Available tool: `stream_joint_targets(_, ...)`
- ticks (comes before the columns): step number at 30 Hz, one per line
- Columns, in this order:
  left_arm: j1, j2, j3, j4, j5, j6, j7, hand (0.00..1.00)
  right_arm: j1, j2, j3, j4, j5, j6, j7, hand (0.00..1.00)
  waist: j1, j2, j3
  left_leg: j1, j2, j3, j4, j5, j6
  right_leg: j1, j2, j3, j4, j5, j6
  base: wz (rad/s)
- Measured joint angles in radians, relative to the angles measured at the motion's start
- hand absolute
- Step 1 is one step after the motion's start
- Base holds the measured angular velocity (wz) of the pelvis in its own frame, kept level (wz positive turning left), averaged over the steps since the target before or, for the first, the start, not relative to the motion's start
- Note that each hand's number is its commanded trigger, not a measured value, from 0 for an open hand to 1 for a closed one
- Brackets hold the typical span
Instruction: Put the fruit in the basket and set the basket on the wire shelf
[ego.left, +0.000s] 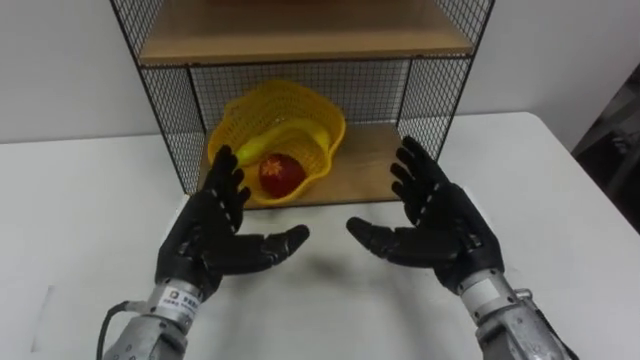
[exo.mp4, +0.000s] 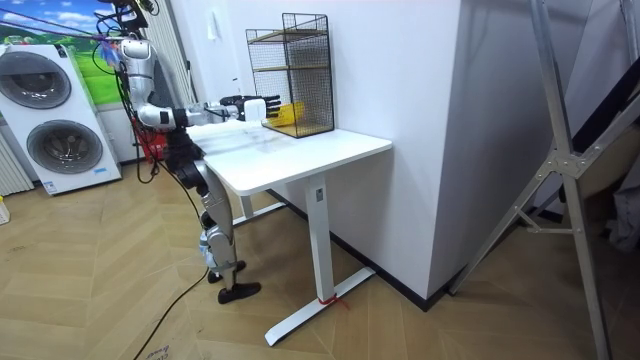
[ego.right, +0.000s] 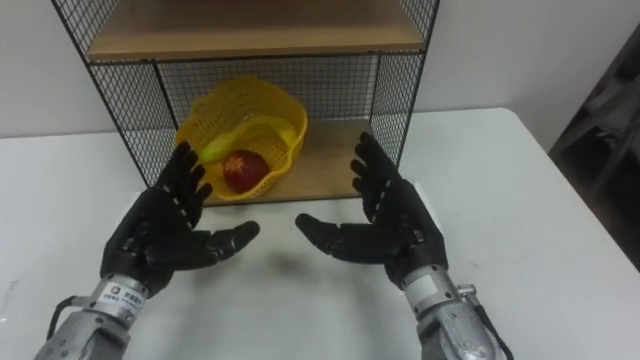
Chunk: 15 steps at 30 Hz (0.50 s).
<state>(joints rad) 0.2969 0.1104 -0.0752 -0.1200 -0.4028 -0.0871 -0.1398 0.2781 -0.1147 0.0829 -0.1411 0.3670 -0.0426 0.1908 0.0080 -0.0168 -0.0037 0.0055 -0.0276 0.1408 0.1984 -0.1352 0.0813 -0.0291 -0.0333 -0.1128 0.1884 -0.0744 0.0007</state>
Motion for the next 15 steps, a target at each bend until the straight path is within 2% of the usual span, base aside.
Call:
stream_joint_targets(4, 0.055, -0.005, 0.045, -0.049, 0.002, -0.04, 0.023, 0.0, 0.055, -0.002, -0.01, -0.04, -0.003, -0.038, 0.0, 0.0, 0.003, -0.002, 0.0011, -0.003, 0.0, 0.003, -0.002, 0.0, 0.0, -0.006, 0.006, 0.001, 0.0, 0.001, 0.001, -0.01)
stream_joint_targets(6, 0.075, -0.013, 0.071, -0.065, 0.002, -0.047, 0.032, 0.0, 0.085, -0.002, -0.03, -0.048, -0.025, -0.043, -0.001, 0.0, 0.003, -0.003, 0.0004, -0.004, 0.0, 0.003, -0.001, 0.0, 0.0, -0.006, 0.007, 0.005, 0.0, 0.001, 0.0, 0.0)
stream_joint_targets(8, 0.086, -0.025, 0.095, -0.067, 0.001, -0.068, 0.053, 0.0, 0.1, -0.001, -0.058, -0.048, -0.046, -0.047, -0.009, 0.0, 0.004, -0.002, -0.0002, -0.001, 0.0, 0.003, -0.002, 0.0, 0.0, -0.003, 0.006, 0.005, 0.0, 0.001, 0.001, 0.0)
stream_joint_targets(9, 0.099, -0.03, 0.109, -0.067, 0.002, -0.093, 0.073, 0.0, 0.111, 0.002, -0.078, -0.048, -0.054, -0.059, -0.023, 0.0, 0.003, -0.003, 0.0, 0.0, 0.0, 0.003, -0.003, 0.0, 0.0, -0.003, 0.006, 0.005, 0.0, 0.001, 0.001, 0.0)
stream_joint_targets(11, 0.116, -0.033, 0.123, -0.068, 0.004, -0.118, 0.113, 0.0, 0.132, 0.01, -0.113, -0.05, -0.066, -0.079, -0.044, 0.0, 0.002, -0.003, 0.0001, -0.003, -0.001, 0.003, -0.003, 0.0, 0.0, -0.006, 0.004, 0.005, 0.001, 0.001, 0.001, 0.0)
stream_joint_targets(15, 0.136, -0.039, 0.154, -0.069, 0.004, -0.152, 0.19, 0.0, 0.149, 0.012, -0.162, -0.05, -0.093, -0.091, -0.086, 0.0, 0.002, -0.004, 0.0003, -0.008, -0.001, 0.003, -0.003, 0.0, -0.001, -0.011, 0.002, 0.005, 0.001, 0.0, 0.001, 0.0)
